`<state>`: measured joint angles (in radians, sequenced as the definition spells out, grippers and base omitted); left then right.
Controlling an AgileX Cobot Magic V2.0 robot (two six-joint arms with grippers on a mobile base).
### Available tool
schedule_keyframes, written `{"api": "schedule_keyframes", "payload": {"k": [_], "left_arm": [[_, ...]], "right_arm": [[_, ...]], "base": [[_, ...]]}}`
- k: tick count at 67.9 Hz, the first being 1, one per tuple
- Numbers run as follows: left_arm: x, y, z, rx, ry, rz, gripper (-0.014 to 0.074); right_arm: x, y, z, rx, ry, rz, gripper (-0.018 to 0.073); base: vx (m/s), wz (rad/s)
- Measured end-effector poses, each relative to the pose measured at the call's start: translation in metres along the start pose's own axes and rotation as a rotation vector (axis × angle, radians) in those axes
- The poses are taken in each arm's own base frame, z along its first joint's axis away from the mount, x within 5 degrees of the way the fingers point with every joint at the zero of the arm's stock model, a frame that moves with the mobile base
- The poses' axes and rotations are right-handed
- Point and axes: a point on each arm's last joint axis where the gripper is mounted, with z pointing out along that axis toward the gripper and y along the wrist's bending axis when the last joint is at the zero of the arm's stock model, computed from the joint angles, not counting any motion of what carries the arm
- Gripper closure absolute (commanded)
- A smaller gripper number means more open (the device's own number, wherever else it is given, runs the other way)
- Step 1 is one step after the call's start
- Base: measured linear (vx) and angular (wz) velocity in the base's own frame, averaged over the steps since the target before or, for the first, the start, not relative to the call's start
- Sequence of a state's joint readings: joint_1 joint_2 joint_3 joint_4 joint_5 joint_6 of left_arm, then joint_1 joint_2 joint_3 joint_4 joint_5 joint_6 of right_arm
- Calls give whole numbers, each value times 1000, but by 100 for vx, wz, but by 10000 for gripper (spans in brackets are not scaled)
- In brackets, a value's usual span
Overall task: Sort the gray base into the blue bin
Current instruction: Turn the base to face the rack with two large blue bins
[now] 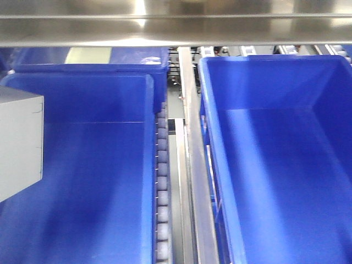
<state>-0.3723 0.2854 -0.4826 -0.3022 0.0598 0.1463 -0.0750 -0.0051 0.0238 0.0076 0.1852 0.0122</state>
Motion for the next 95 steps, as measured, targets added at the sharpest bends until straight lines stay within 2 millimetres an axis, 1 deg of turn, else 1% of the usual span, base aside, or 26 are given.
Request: {"api": "schedule_keyframes", "payload": {"k": [95], "left_arm": [[0, 0, 0, 0, 1, 0, 593]], "right_arm": [[0, 0, 0, 0, -1, 0, 564]], "base": [[0, 2]]}}
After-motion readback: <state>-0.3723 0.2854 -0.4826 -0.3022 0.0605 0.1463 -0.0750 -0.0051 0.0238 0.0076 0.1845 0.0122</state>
